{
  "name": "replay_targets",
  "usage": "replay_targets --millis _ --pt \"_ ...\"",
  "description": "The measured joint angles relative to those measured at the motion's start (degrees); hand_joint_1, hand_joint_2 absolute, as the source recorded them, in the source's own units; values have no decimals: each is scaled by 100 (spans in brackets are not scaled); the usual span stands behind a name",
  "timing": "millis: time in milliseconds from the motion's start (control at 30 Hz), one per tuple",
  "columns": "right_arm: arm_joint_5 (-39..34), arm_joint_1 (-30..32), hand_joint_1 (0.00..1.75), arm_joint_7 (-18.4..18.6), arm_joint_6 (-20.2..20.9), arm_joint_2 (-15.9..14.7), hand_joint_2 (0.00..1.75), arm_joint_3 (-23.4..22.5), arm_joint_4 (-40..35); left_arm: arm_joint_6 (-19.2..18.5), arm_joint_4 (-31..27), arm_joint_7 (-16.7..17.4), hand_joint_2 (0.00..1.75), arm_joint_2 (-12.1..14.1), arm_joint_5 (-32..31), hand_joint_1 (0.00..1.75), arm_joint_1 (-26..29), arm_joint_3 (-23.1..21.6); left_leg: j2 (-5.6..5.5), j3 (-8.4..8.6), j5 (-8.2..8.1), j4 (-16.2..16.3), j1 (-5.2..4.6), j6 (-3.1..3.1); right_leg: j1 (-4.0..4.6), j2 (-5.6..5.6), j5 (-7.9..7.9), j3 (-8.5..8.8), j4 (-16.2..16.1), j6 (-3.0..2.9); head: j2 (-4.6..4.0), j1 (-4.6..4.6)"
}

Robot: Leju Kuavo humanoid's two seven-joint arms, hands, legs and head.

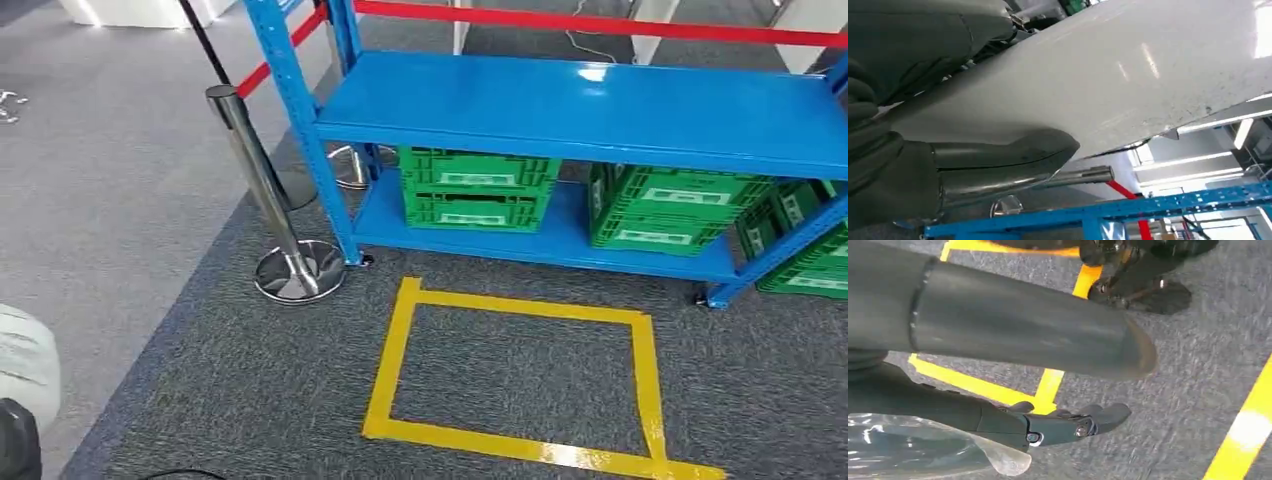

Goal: Take the parts from the cabinet and place them on the table.

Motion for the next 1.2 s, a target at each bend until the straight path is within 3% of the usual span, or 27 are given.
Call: replay_targets --millis 33,67,100,133,167,200,267,333,367,400,433,533,567,600,667,700,733,767,800,867,900,933,1033,1067,1100,1133,1200 --pt "2 -12 0 0 7 0 0 0 2 18 -6 0 175 0 0 175 9 0 -52 -2 95 -173 50 64 30 -28 -26 -18 5 27 0 2" --pt "2 -17 0 0 9 0 0 0 0 18 -11 -2 175 2 -2 175 -2 0 -114 59 95 -298 83 53 -3 318 -182 -96 74 61 0 4" --pt "2 -2 0 -2 7 0 0 0 0 22 -13 0 175 5 -2 175 -19 -11 -174 -24 156 -294 101 96 -17 607 -476 -221 333 68 0 13" --pt "5 0 0 0 9 4 0 0 2 33 -11 2 175 7 -2 175 -27 -26 -218 -99 206 -282 111 119 -31 760 -762 -347 739 88 0 9" --pt "15 14 0 0 13 4 0 0 2 52 -11 2 175 7 -2 175 -29 -39 -280 -178 253 -259 113 116 -45 837 -1013 -481 1228 115 0 15" --pt "20 32 0 -2 13 4 0 0 2 61 -11 2 175 11 -2 175 -28 -48 -344 -251 298 -236 114 105 -55 862 -1118 -556 1579 145 0 11" --pt "24 30 0 -2 13 4 0 -2 2 77 -11 2 175 18 -2 175 -26 -83 -458 -411 373 -153 154 51 -90 867 -869 -395 1542 203 0 9" --pt "24 14 0 -4 13 4 0 -2 0 83 -11 2 175 24 -2 175 -30 -112 -594 -620 422 9 232 -29 -169 948 -437 149 716 294 0 13" --pt "26 5 0 -4 13 4 0 -2 0 85 -11 2 175 28 -2 175 -33 -120 -656 -733 432 127 244 -73 -235 1172 -477 431 245 364 0 17" --pt "26 8 0 -7 13 31 0 0 0 92 -18 2 175 33 -2 175 -38 -125 -729 -861 440 233 233 -126 -206 1403 -596 615 38 365 0 55" --pt "26 21 0 -11 16 31 0 -2 2 92 -17 2 175 33 -2 175 -38 -133 -797 -903 488 284 219 -169 -215 1349 -600 462 148 280 0 35" --pt "25 46 0 -13 16 31 0 -2 2 114 -26 2 175 46 -2 175 -12 -133 -978 -1001 639 297 223 -242 -216 1096 -568 352 209 111 0 3" --pt "31 33 0 -15 16 28 0 -4 0 125 -26 2 175 48 -2 175 -3 -136 -819 -1069 534 348 227 -250 -210 989 -518 274 214 20 0 0" --pt "26 15 0 -18 13 28 0 -4 -7 131 -26 2 175 50 -2 175 14 -136 -584 -1128 187 560 211 -258 -187 930 -459 207 214 -44 0 -48" --pt "31 31 0 -26 22 31 0 -4 -7 144 -26 2 175 55 -2 175 -7 -144 -401 -1284 -520 1380 219 -286 -142 743 -354 74 216 -55 0 -72" --pt "31 38 0 -26 24 28 0 -4 -7 147 -26 2 175 55 -2 175 -5 -146 -370 -1313 -712 1769 222 -290 -123 639 -307 27 217 -62 0 -90" --pt "31 34 0 -28 24 30 0 -4 -7 147 -26 2 175 57 -2 175 -1 -149 -366 -1293 -729 2028 223 -285 -106 543 -256 -25 223 -77 0 -85" --pt "29 21 0 -31 24 28 0 -4 -7 149 -26 2 175 63 -2 175 3 -151 -363 -1182 -569 2067 223 -268 -85 450 -199 -83 231 -82 0 -94" --pt "29 7 0 -35 24 28 0 -4 -7 153 -26 2 175 74 -4 175 3 -155 -350 -986 -373 1897 220 -237 -65 380 -145 -147 237 -81 0 -92" --pt "31 -11 0 -46 26 28 0 -4 -7 160 -26 2 175 92 -9 175 2 -177 -202 -295 -105 1007 182 -134 -30 257 -52 -241 238 -75 0 -92" --pt "33 -13 0 -53 29 31 0 -4 -9 162 -28 2 175 98 -9 175 -1 -188 42 98 -186 476 136 -66 -24 209 -18 -252 238 -57 0 -87" --pt "33 -1 0 -52 31 31 0 -4 -9 162 -28 2 175 101 -11 175 -11 -201 107 280 -277 106 98 -35 -12 159 22 -265 244 -28 0 -92" --pt "37 -37 0 -57 31 31 0 -7 -9 179 -28 2 175 105 -13 175 4 -251 -35 181 -245 -48 40 0 -43 -33 200 -335 218 61 0 -87" --pt "42 -38 0 -59 31 33 0 -7 -9 186 -28 2 175 103 -13 175 7 -262 -75 117 -132 -98 101 16 -67 124 129 -390 255 112 0 -79" --pt "44 -17 0 -59 31 33 0 -7 -9 192 -28 -2 175 107 -15 175 9 -273 -118 35 -74 -98 89 52 -68 470 -112 -436 356 134 0 -72" --pt "50 3 0 -61 31 31 0 -7 -9 197 -28 2 175 109 -15 175 -3 -278 -171 -48 -19 -94 83 86 -60 691 -466 -528 635 117 0 -61" --pt "68 33 0 -57 33 33 0 -9 -7 199 -28 2 175 114 -17 175 -7 -302 -311 -220 125 -88 51 120 -26 849 -1057 -651 1426 91 0 -52"
